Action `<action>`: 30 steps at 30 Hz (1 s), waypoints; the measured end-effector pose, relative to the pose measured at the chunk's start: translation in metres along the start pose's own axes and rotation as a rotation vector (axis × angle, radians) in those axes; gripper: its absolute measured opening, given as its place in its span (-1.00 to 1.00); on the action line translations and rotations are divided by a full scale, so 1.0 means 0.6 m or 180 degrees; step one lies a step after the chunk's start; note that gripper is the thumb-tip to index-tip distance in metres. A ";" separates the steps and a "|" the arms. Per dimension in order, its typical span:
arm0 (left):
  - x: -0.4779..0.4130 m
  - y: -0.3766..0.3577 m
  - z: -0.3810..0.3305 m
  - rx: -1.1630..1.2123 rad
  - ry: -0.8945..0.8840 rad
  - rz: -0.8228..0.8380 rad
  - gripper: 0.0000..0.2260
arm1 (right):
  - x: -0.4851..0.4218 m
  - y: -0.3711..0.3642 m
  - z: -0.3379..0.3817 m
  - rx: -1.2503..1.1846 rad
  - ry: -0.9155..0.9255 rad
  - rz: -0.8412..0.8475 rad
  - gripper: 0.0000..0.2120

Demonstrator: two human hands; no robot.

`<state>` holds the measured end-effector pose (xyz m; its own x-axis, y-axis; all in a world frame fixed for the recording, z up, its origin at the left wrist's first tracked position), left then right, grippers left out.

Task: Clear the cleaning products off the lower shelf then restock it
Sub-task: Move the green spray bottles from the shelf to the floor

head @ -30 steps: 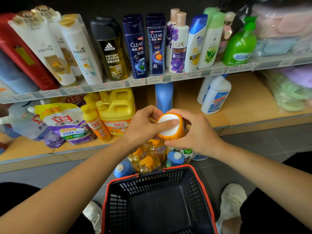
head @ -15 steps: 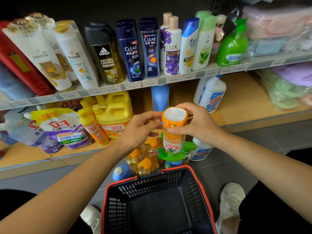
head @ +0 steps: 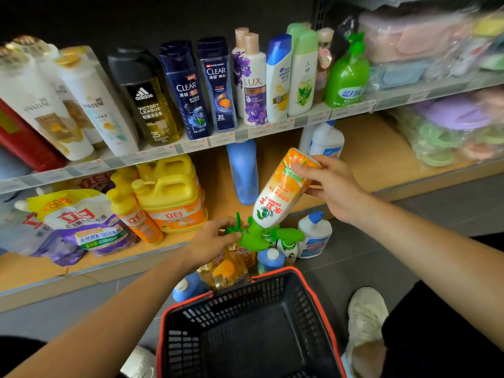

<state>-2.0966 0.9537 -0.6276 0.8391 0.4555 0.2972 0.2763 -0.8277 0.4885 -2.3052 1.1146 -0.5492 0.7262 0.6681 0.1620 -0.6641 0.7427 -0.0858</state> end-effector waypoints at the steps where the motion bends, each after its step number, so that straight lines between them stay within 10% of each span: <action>1: 0.001 -0.001 -0.003 0.0242 -0.0053 0.0025 -0.87 | -0.003 0.007 -0.005 -0.0069 -0.0071 -0.0061 -0.65; 14: 0.009 -0.018 -0.092 0.2168 -0.0301 0.0467 -0.67 | 0.011 0.117 -0.136 -0.0332 -0.1136 -0.0624 -0.68; 30: 0.011 -0.109 -0.195 0.1281 -0.0745 0.1133 -0.79 | 0.086 0.159 -0.199 0.0364 -0.2167 0.0046 -0.71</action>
<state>-2.1641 1.0492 -0.5620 0.9814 0.0799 0.1744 0.0762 -0.9967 0.0283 -2.3097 1.2254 -0.6662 0.4688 0.4729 0.7460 -0.7145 0.6996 0.0055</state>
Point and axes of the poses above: each hand's wrist, its own x-axis away from the middle knuckle, its own y-axis out of the back of the hand, z = x × y, the point moved 8 cm from there along -x, towards the middle knuckle, and after that the axes turned 3 degrees about -x, right-handed, at the moved point
